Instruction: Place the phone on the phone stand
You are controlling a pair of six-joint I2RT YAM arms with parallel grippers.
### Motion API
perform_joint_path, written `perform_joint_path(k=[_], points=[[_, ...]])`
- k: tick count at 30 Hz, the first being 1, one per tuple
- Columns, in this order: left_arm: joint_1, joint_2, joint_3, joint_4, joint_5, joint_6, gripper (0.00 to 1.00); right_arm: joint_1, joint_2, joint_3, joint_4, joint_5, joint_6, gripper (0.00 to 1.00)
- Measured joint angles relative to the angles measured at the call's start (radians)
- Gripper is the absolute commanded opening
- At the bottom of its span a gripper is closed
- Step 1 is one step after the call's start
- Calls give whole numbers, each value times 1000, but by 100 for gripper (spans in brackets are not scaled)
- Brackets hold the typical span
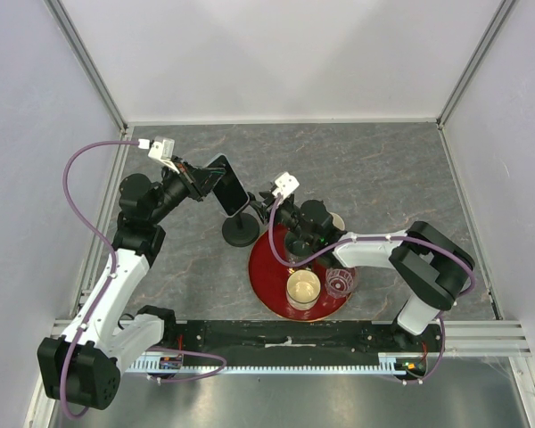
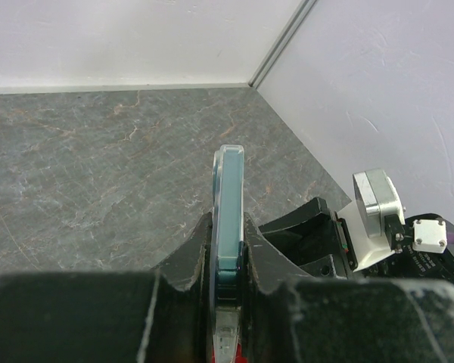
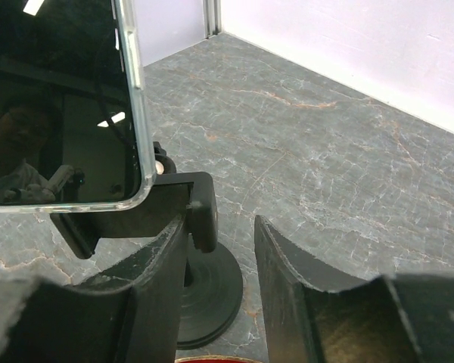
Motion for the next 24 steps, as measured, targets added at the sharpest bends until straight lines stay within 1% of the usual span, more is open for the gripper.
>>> perform_joint_path(k=[10,13,14,16,17,20,22,24], points=[[0,3,0,0,3,0,2,-5,0,0,-1,-5,0,47],[0,4,0,0,3,0,2,-6,-4,0,-6,-19,0,48],[0,4,0,0,4,0,2,-7,-10,0,-9,-29,0,54],[0,5,0,0,4,0,2,-7,-33,-9,-15,-43,0,59],[0,5,0,0,4,0,2,-10,-52,-17,-18,-54,0,63],[2,5,0,0,6,0,2,-18,-111,-37,-24,-85,-19,70],[8,5,0,0,19,0,2,-29,-141,-43,-24,-106,-32,71],[16,5,0,0,29,0,2,-48,-155,-43,-24,-132,-43,70]])
